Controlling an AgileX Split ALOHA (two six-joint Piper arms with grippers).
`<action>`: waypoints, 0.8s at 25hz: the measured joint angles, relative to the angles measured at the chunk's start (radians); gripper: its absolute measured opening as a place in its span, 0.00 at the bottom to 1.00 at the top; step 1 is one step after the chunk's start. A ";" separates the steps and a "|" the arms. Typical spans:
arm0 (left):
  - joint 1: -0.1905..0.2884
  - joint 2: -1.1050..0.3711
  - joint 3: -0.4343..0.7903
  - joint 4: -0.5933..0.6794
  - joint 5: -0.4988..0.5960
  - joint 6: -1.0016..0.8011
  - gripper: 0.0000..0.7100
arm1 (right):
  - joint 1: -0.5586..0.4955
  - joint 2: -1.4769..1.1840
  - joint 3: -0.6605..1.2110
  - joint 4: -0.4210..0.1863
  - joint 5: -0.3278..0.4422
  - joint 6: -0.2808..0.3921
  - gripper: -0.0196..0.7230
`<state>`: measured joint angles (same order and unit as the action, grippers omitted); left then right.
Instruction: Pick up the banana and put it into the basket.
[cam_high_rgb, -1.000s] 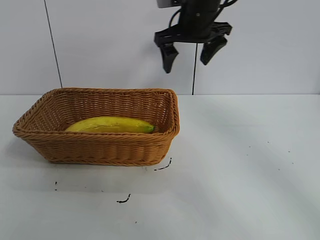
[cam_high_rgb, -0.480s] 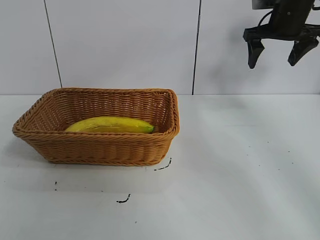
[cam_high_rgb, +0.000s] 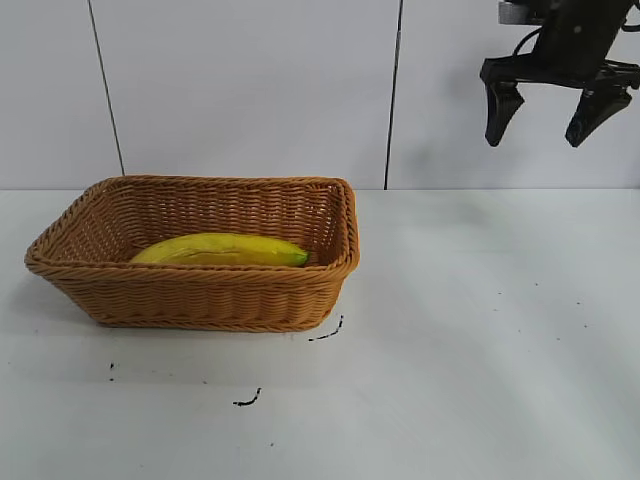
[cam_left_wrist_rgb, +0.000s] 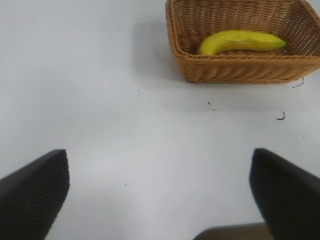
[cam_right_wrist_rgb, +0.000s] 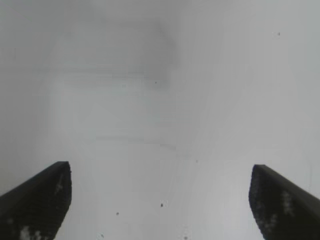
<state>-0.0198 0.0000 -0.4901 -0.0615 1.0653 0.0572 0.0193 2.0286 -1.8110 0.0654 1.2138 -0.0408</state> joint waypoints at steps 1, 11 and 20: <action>0.000 0.000 0.000 0.000 0.000 0.000 0.98 | 0.000 -0.049 0.052 0.000 -0.001 -0.005 0.95; 0.000 0.000 0.000 0.001 0.000 0.000 0.98 | 0.000 -0.577 0.695 0.000 -0.004 -0.050 0.95; 0.000 0.000 0.000 0.001 0.000 0.000 0.98 | 0.000 -1.099 1.158 0.000 -0.159 -0.052 0.95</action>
<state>-0.0198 0.0000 -0.4901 -0.0606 1.0653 0.0572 0.0193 0.9298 -0.6527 0.0654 1.0551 -0.0923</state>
